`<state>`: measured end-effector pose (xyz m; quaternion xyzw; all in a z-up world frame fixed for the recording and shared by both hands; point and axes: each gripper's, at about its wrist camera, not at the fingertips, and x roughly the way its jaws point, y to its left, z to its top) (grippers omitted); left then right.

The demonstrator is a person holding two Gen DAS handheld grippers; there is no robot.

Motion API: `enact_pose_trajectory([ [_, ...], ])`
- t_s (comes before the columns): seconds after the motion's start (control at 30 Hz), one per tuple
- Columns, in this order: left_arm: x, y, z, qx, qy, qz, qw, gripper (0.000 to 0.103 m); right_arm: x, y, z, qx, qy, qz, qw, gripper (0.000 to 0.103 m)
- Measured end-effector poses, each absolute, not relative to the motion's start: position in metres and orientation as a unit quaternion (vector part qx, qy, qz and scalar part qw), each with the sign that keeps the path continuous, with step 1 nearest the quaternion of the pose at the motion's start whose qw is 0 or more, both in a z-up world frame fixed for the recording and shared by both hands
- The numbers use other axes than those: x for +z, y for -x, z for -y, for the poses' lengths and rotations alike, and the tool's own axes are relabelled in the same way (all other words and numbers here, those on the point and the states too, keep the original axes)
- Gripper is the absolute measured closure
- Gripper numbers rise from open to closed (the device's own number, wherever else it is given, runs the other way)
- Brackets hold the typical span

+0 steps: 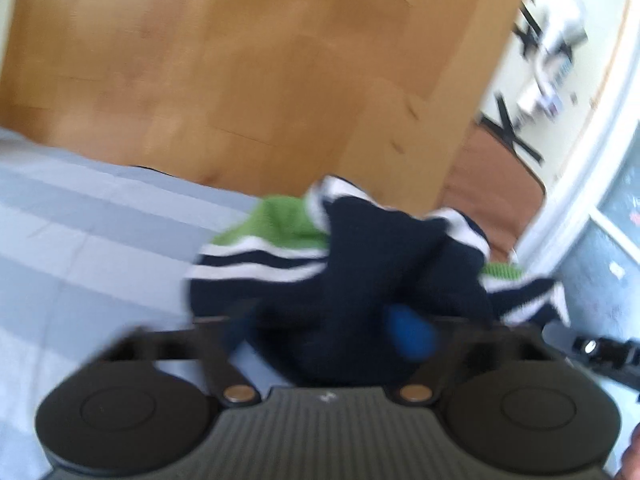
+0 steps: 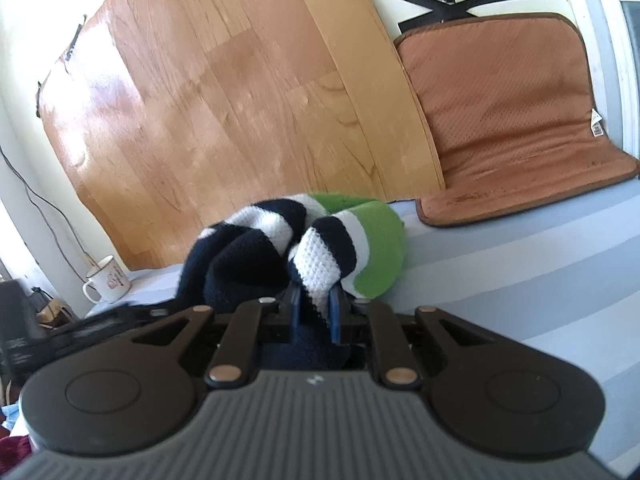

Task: Fold small clothes
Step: 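Grasp the green shoulder of the sweater with the right gripper while the left gripper grasps nearby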

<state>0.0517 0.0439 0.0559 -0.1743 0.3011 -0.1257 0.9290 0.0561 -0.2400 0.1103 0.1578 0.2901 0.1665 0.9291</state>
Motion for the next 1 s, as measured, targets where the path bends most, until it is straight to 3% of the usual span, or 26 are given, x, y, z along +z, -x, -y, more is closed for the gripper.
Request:
enact_pose_trajectory([
  [0.03,0.059,-0.056,-0.039,-0.138,0.178,-0.307,0.925,0.089,0.115,-0.052,0.241,0.168,-0.154,-0.282,0.932,0.087],
  [0.07,0.063,-0.055,-0.040,-0.138,0.180,-0.305,0.925,0.093,0.124,-0.048,0.243,0.167,-0.148,-0.268,0.937,0.093],
  [0.1,0.069,-0.053,-0.043,-0.134,0.181,-0.299,0.927,0.093,0.134,-0.043,0.245,0.164,-0.141,-0.249,0.944,0.100],
  [0.23,0.105,-0.034,-0.079,-0.140,0.213,-0.281,0.925,0.094,0.195,-0.010,0.273,0.137,-0.126,-0.132,0.974,0.100],
  [0.37,0.133,0.012,-0.094,-0.157,0.193,-0.254,0.935,0.094,0.222,0.002,0.294,0.147,-0.135,-0.127,0.971,0.100],
  [0.43,0.136,0.047,-0.093,-0.167,0.172,-0.239,0.941,0.094,0.211,0.003,0.293,0.164,-0.136,-0.157,0.964,0.094],
  [0.47,0.133,0.067,-0.091,-0.176,0.161,-0.237,0.942,0.094,0.203,0.002,0.287,0.174,-0.135,-0.175,0.960,0.084],
  [0.5,0.128,0.083,-0.090,-0.184,0.152,-0.241,0.941,0.094,0.189,0.001,0.281,0.183,-0.134,-0.193,0.955,0.058],
  [0.57,0.115,0.109,-0.090,-0.197,0.137,-0.259,0.936,0.089,0.160,0.001,0.267,0.191,-0.121,-0.216,0.950,0.033],
  [0.8,0.116,0.134,-0.155,-0.124,0.185,-0.256,0.941,0.054,0.093,-0.051,0.235,0.221,-0.143,-0.319,0.910,0.033],
  [1.0,0.093,0.075,-0.192,-0.027,0.213,-0.298,0.930,0.052,0.080,-0.109,0.232,0.228,-0.174,-0.336,0.897,0.032],
])
